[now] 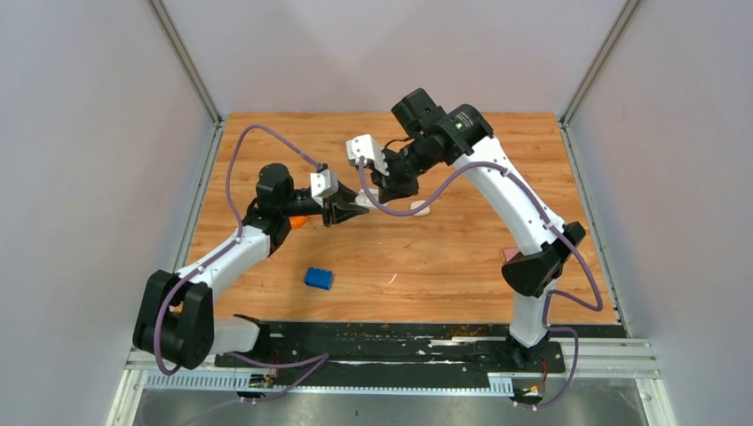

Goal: Insert the wireless bluetooth earbuds into the charging case
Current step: Place the earbud in the charging case.

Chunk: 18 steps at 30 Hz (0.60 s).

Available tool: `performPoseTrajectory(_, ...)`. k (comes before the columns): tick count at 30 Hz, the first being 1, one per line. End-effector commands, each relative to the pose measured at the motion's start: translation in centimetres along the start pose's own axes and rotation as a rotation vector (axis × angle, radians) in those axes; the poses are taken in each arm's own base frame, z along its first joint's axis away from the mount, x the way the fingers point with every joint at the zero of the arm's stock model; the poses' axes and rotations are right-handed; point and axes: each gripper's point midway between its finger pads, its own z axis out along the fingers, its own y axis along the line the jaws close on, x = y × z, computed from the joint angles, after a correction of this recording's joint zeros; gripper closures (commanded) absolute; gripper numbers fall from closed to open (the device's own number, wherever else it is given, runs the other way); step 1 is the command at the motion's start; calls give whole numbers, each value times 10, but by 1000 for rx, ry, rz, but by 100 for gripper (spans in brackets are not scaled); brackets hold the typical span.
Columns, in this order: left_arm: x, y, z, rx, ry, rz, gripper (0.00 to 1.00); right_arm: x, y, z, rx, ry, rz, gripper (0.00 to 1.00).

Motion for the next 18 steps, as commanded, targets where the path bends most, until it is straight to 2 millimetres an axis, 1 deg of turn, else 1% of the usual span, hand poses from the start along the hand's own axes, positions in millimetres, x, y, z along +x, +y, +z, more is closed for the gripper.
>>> performPoseTrajectory(1, -21, 3, 4, 36, -25, 66, 100, -17, -9, -3, 74, -53, -43, 100)
performPoseTrajectory(6, -23, 3, 5, 37, -26, 57, 100, -22, -18, 2, 109, -77, -49, 100)
performPoseTrajectory(10, -22, 4, 7, 32, -24, 44, 100, -29, -26, 10, 124, -83, -43, 100)
performPoseTrajectory(13, -22, 4, 7, 32, -25, 43, 100, -32, -26, 11, 127, -85, -49, 100)
performPoseTrajectory(18, -23, 2, 8, 34, -28, 44, 100, -30, -27, 11, 135, -82, -54, 100)
